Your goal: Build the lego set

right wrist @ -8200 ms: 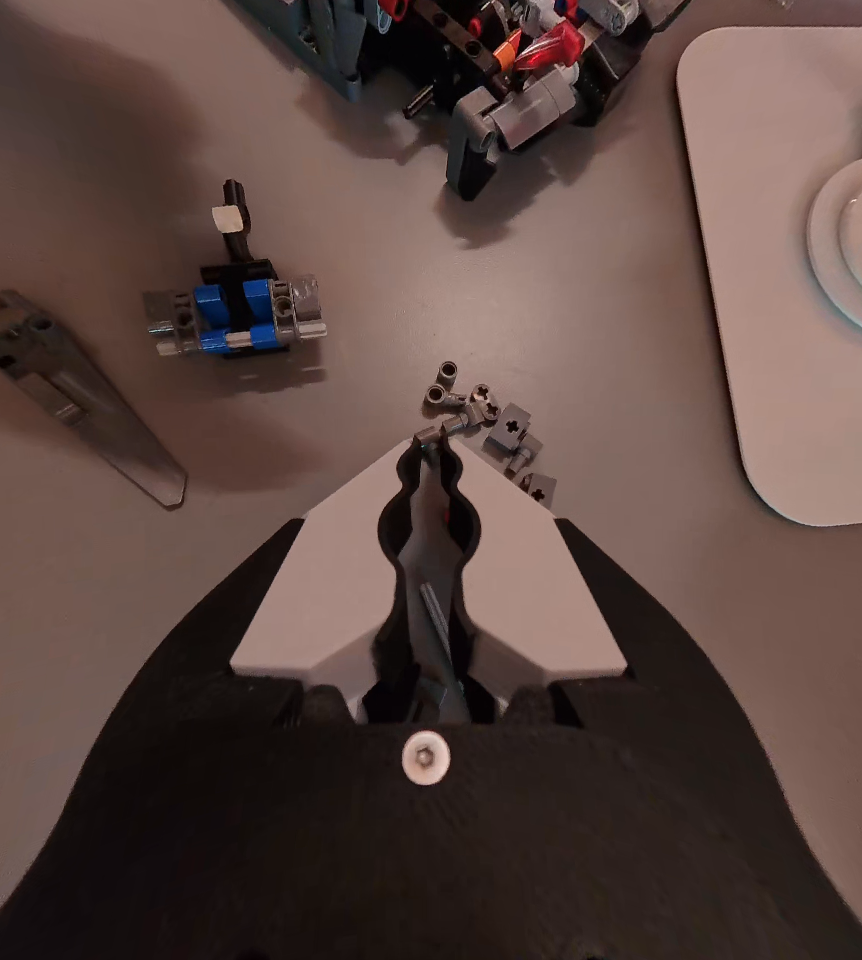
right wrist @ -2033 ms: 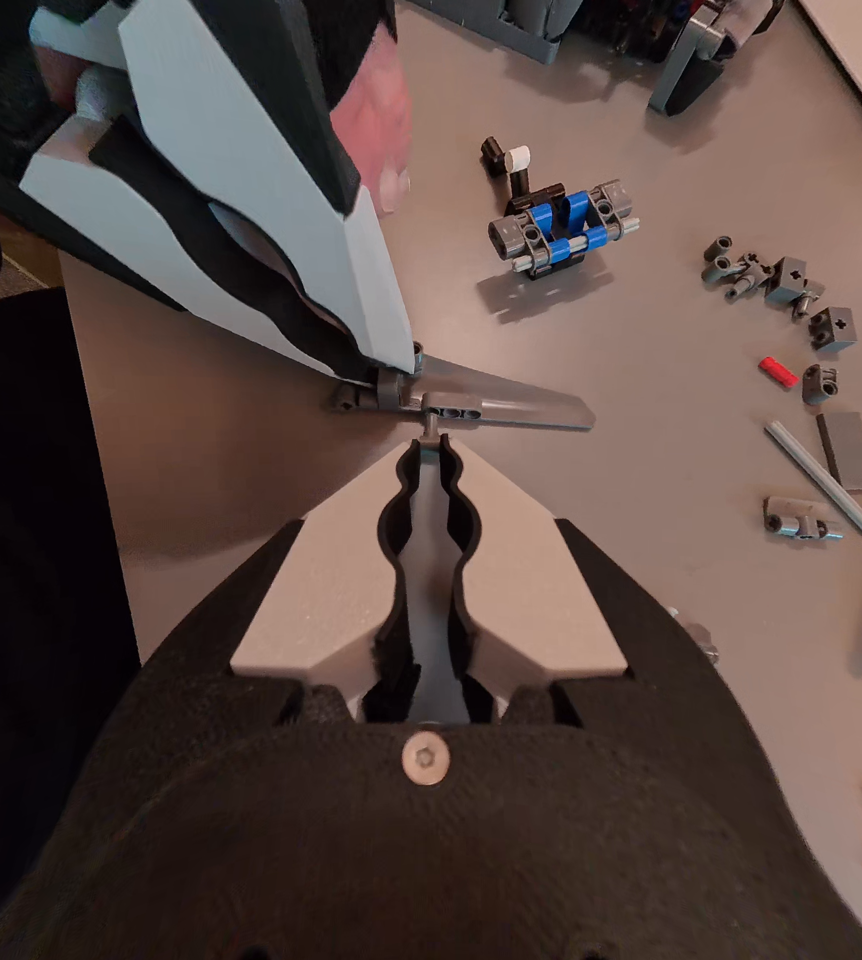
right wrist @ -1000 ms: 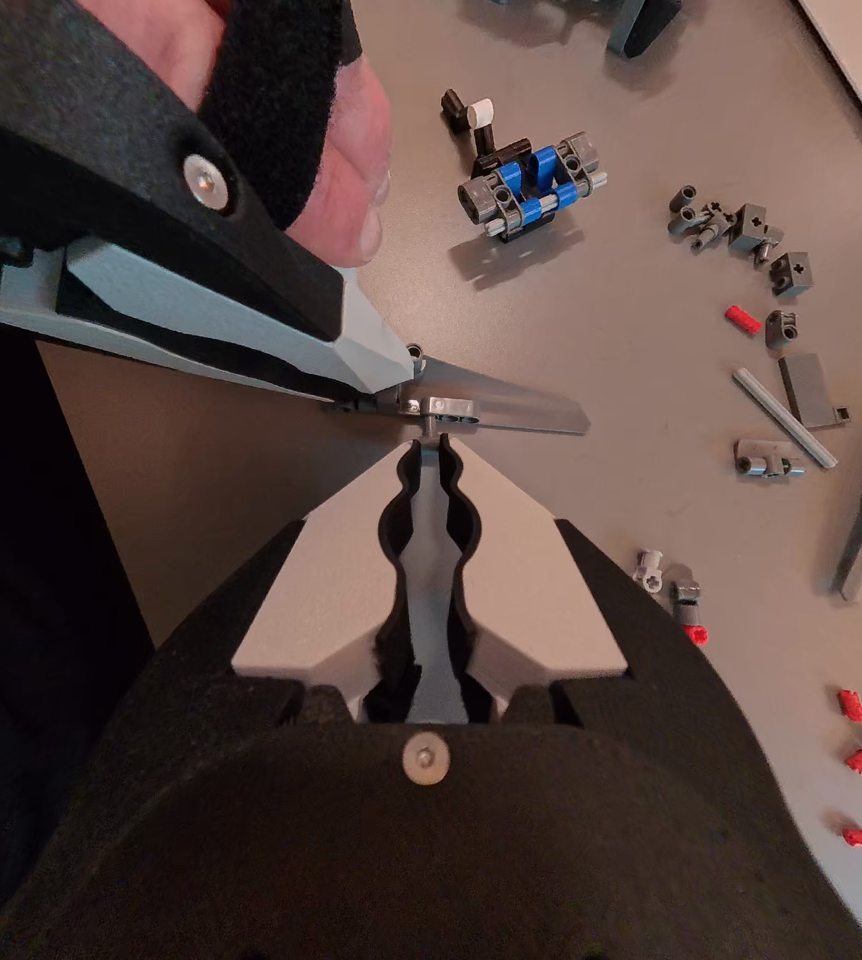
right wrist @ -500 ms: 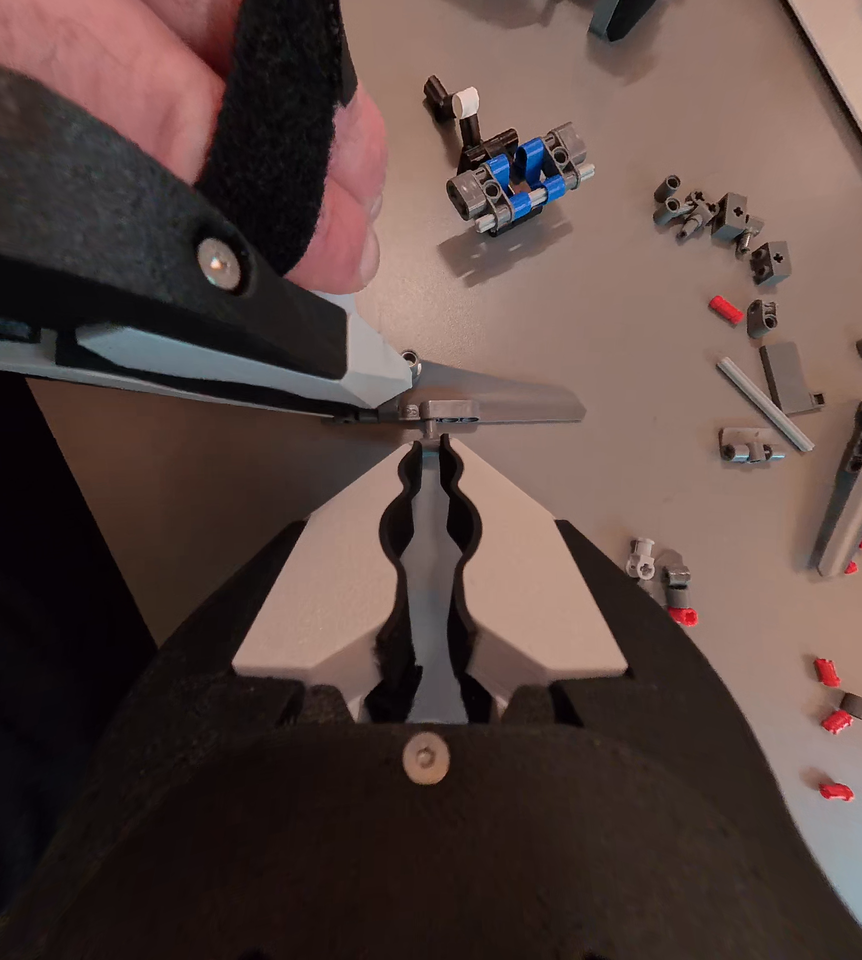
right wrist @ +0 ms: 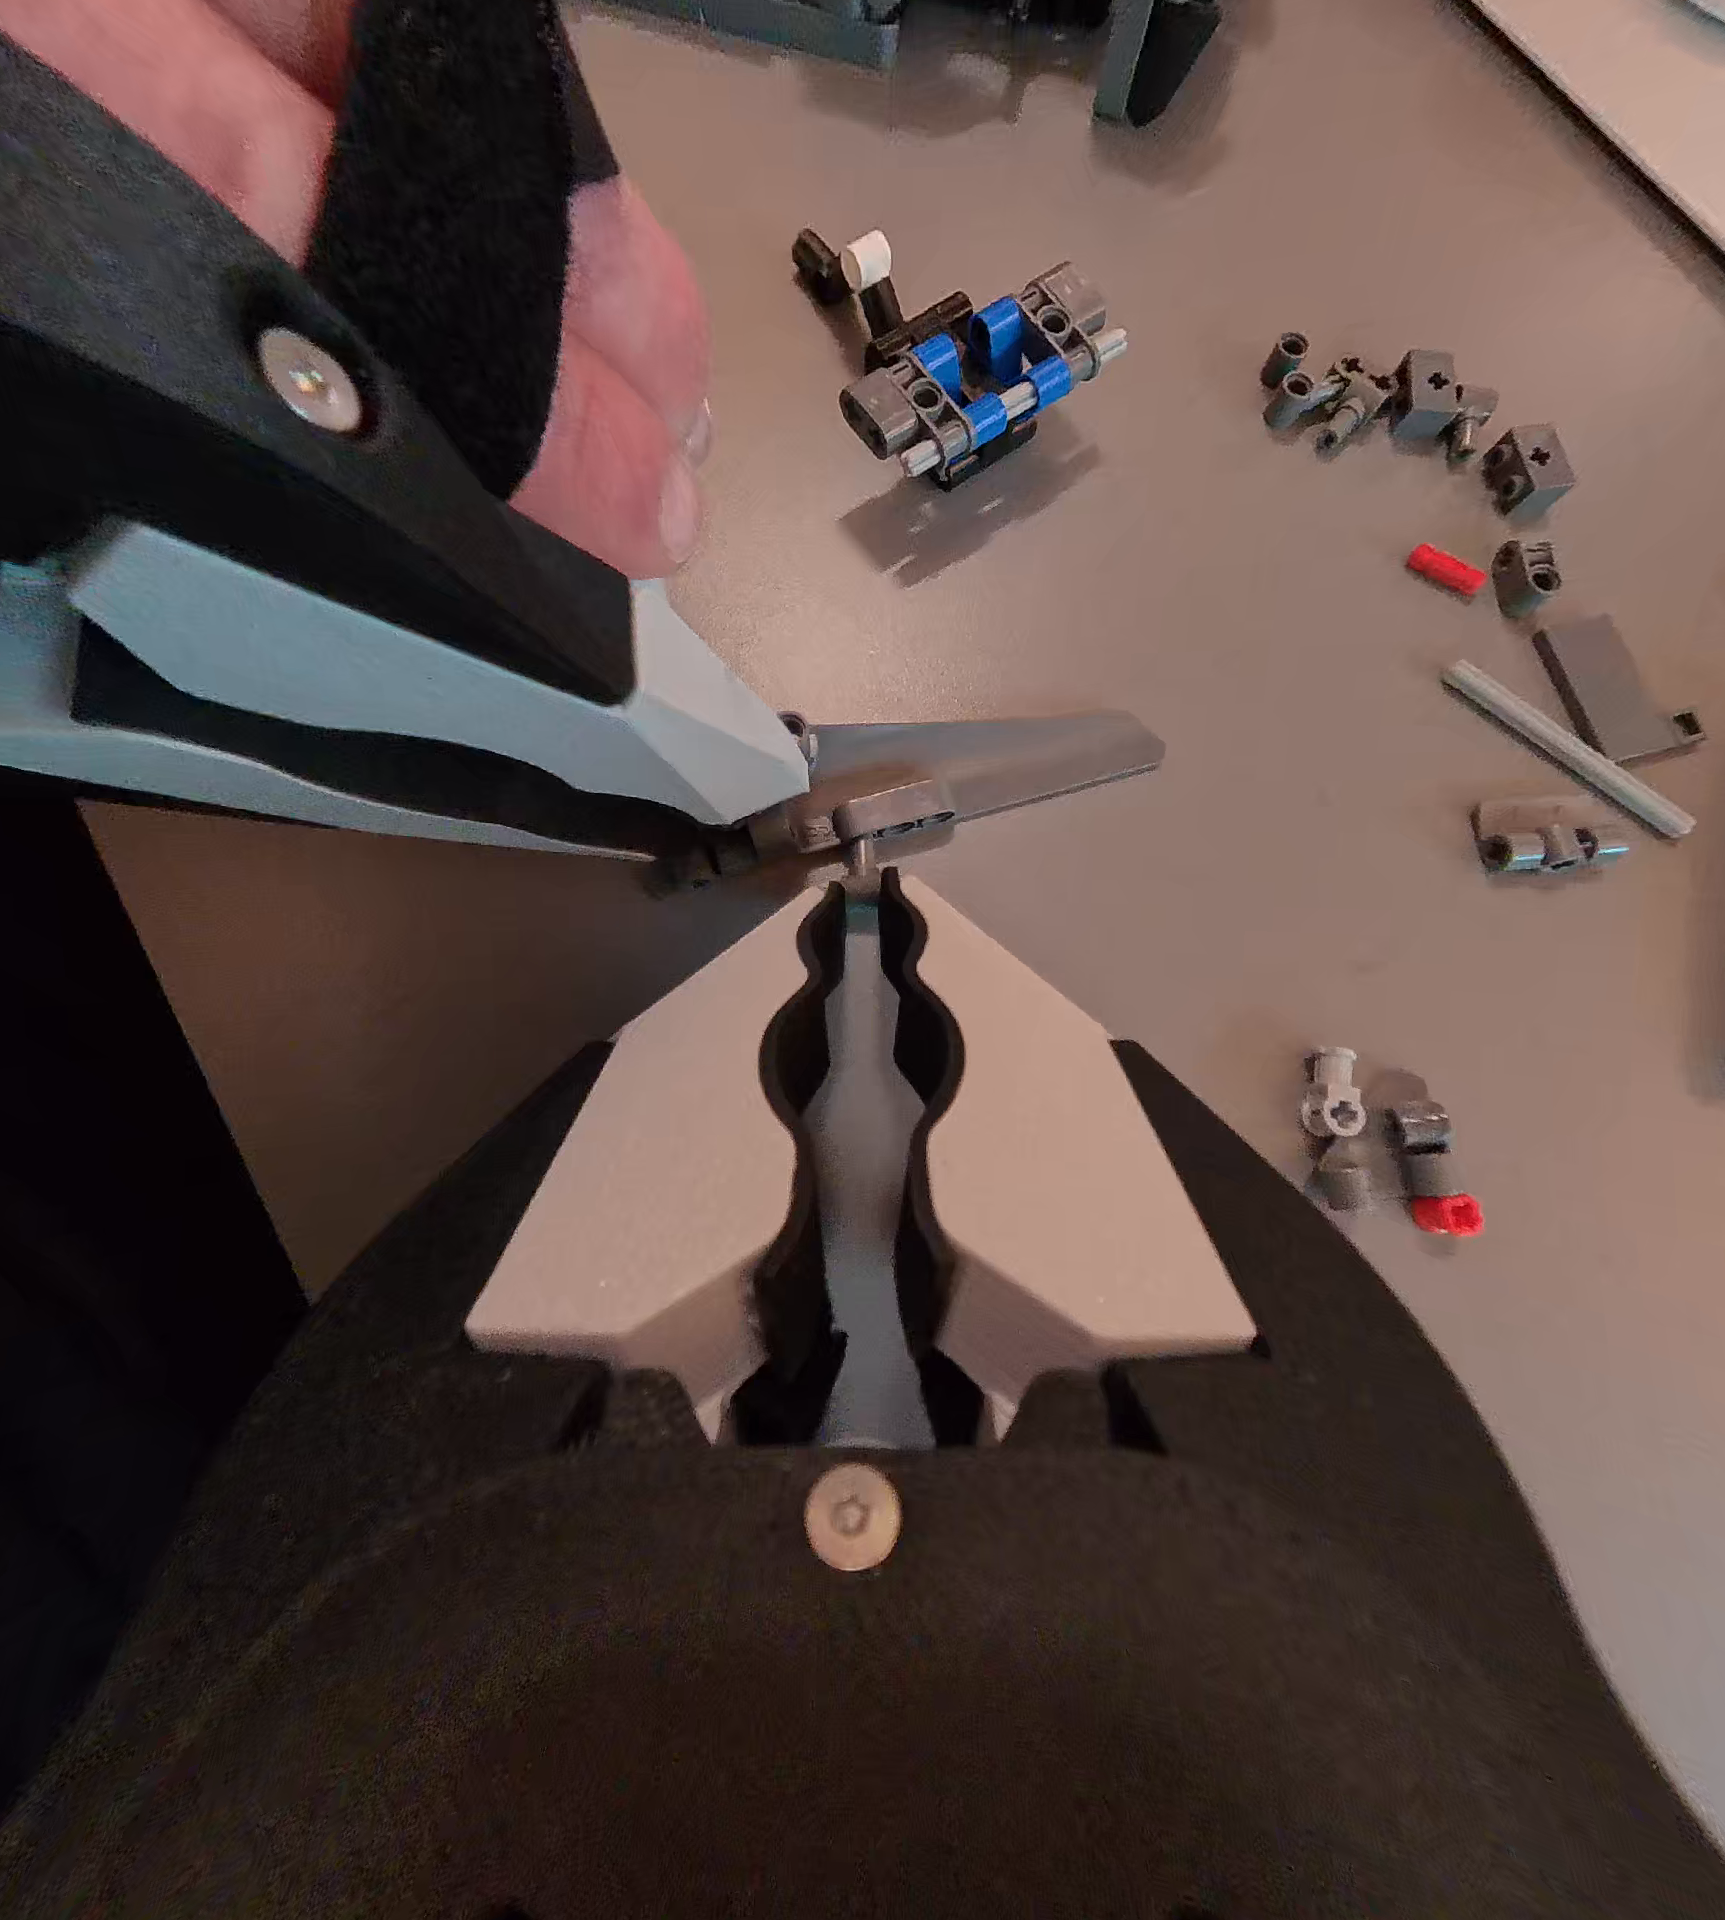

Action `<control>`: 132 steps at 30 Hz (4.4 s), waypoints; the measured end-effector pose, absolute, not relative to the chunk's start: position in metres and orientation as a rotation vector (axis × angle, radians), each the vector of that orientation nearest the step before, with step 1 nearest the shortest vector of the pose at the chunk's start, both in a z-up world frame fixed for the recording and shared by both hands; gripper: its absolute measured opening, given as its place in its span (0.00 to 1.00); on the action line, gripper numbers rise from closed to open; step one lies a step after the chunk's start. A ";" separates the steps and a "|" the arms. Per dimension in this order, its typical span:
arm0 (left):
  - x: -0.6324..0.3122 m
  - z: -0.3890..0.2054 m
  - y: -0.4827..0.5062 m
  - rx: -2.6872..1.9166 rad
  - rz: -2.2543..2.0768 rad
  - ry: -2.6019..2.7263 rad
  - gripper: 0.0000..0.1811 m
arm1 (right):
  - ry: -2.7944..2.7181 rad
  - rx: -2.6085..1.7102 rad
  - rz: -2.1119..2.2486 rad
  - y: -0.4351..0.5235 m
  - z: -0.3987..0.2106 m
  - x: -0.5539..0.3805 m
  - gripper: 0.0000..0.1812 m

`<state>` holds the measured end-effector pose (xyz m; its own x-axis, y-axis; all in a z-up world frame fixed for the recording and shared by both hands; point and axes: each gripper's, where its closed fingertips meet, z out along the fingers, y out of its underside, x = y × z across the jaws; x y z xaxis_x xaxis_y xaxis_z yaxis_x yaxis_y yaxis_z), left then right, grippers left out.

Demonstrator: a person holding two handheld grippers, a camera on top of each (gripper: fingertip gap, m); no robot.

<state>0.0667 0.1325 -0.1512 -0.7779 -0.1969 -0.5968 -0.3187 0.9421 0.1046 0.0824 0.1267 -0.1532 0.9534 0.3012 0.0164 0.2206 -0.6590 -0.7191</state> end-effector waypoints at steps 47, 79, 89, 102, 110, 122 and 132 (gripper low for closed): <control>0.066 -0.153 0.131 -0.392 0.161 2.511 0.03 | -0.555 -2.239 0.193 0.132 -0.151 0.081 0.02; 0.065 -0.153 0.131 -0.381 0.187 2.514 0.02 | -0.820 -2.303 0.227 0.133 -0.151 0.080 0.01; 0.065 -0.153 0.131 -0.382 0.184 2.515 0.02 | -0.874 -2.297 0.224 0.133 -0.151 0.080 0.01; 0.065 -0.153 0.131 -0.389 0.180 2.511 0.02 | -0.964 -2.248 0.233 0.135 -0.148 0.078 0.01; 0.065 -0.153 0.132 -0.383 0.182 2.506 0.03 | -0.918 -2.184 0.337 0.138 -0.152 0.075 0.01; 0.066 -0.153 0.132 -0.374 0.186 2.499 0.03 | -0.836 -2.182 0.394 0.136 -0.148 0.079 0.07; 0.067 -0.152 0.132 -0.376 0.183 2.500 0.03 | -0.930 -2.175 0.225 0.132 -0.153 0.081 0.05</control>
<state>0.0668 0.1317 -0.1525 -0.7817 -0.2249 -0.5817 -0.3074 0.9505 0.0456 0.0809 0.1319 -0.1531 0.7208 0.6823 0.1222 0.5511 -0.4573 -0.6979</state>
